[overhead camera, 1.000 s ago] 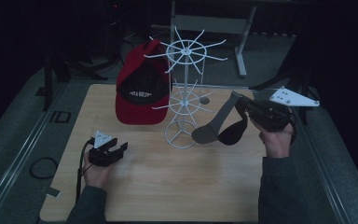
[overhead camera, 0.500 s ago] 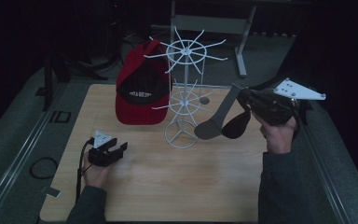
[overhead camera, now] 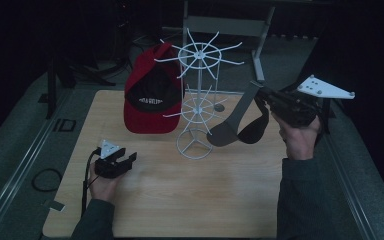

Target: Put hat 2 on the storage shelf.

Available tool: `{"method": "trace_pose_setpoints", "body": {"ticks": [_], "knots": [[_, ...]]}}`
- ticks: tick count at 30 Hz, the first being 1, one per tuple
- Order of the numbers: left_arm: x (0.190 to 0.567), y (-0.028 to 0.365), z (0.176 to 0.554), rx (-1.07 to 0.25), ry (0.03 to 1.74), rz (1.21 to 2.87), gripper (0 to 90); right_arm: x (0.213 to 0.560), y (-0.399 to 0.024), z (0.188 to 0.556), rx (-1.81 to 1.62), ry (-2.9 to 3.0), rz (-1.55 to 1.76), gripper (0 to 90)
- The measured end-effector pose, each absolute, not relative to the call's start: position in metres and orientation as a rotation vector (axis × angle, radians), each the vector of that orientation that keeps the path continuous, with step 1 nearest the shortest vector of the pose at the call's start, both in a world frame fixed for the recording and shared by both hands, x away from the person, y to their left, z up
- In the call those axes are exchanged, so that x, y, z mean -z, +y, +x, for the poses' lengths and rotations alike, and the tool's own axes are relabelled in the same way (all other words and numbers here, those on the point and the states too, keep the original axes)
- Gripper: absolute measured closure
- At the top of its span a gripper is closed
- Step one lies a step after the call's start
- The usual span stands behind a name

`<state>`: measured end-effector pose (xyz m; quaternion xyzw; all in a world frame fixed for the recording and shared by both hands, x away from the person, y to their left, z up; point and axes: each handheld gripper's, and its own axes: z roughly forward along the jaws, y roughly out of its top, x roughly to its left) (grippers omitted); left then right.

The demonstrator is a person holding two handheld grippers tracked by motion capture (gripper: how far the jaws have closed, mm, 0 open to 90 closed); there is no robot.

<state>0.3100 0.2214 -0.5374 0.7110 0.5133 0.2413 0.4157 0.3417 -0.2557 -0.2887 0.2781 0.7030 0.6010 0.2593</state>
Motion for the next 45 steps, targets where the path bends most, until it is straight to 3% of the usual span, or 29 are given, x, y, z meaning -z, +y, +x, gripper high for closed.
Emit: {"method": "trace_pose_setpoints", "body": {"ticks": [29, 45], "knots": [[0.538, 0.221, 0.310, -0.605, 1.289, 1.788, 50.1, 0.237, -0.235, 0.350, -1.745, 1.865, 0.679, 87.8], [0.539, 0.221, 0.310, -0.601, 1.289, 1.785, 49.8, 0.242, -0.211, 0.367, -1.617, 1.934, 0.682, 87.6]]}}
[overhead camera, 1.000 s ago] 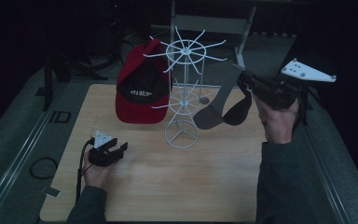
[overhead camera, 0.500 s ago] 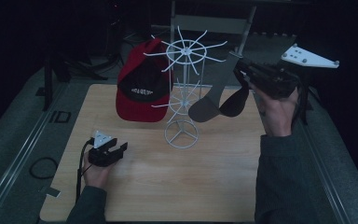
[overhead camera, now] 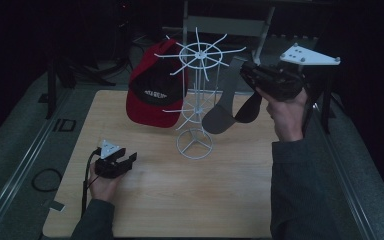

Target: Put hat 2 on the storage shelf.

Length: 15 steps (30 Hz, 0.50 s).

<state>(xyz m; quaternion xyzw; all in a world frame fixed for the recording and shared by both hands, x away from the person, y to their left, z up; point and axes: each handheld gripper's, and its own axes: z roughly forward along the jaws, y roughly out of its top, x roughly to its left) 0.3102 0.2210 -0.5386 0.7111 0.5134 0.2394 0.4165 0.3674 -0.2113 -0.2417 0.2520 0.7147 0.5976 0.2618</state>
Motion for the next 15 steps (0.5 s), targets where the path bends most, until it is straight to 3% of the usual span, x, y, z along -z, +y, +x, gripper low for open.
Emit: {"method": "trace_pose_setpoints", "body": {"ticks": [8, 15], "knots": [[0.538, 0.221, 0.310, -0.600, 1.291, 1.783, 49.7, 0.253, -0.204, 0.373, -1.576, 1.964, 0.699, 86.4], [0.538, 0.221, 0.310, -0.601, 1.291, 1.784, 49.6, 0.263, -0.213, 0.376, -1.601, 1.938, 0.782, 70.7]]}}
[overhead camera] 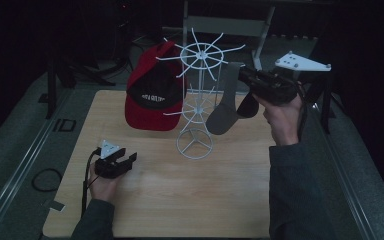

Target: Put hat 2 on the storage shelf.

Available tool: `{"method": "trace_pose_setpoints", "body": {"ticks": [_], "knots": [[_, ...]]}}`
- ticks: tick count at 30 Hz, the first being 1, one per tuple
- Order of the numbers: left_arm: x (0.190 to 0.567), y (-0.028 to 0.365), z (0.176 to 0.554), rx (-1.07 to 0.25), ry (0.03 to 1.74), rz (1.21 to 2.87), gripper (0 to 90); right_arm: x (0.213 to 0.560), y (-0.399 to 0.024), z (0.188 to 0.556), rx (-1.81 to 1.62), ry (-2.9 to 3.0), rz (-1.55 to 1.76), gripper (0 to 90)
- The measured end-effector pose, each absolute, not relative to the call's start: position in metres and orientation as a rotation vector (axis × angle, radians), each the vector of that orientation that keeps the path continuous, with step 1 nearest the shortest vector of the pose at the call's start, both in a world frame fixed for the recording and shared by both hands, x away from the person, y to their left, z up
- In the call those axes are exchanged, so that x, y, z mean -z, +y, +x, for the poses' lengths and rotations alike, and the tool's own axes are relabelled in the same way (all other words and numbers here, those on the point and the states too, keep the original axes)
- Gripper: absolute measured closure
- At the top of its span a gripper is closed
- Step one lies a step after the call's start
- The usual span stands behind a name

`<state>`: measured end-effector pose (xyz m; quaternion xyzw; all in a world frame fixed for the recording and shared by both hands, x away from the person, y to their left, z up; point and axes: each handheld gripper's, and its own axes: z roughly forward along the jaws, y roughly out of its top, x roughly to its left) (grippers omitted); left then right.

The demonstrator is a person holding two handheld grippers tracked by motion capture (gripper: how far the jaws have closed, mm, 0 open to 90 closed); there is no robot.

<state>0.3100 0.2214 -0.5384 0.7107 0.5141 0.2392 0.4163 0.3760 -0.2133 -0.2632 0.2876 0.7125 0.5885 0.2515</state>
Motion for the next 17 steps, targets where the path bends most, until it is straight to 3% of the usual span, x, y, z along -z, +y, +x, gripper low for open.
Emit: {"method": "trace_pose_setpoints", "body": {"ticks": [17], "knots": [[0.539, 0.222, 0.311, -0.598, 1.294, 1.778, 49.0, 0.281, -0.242, 0.370, -1.632, 1.862, 0.874, 64.6]]}}
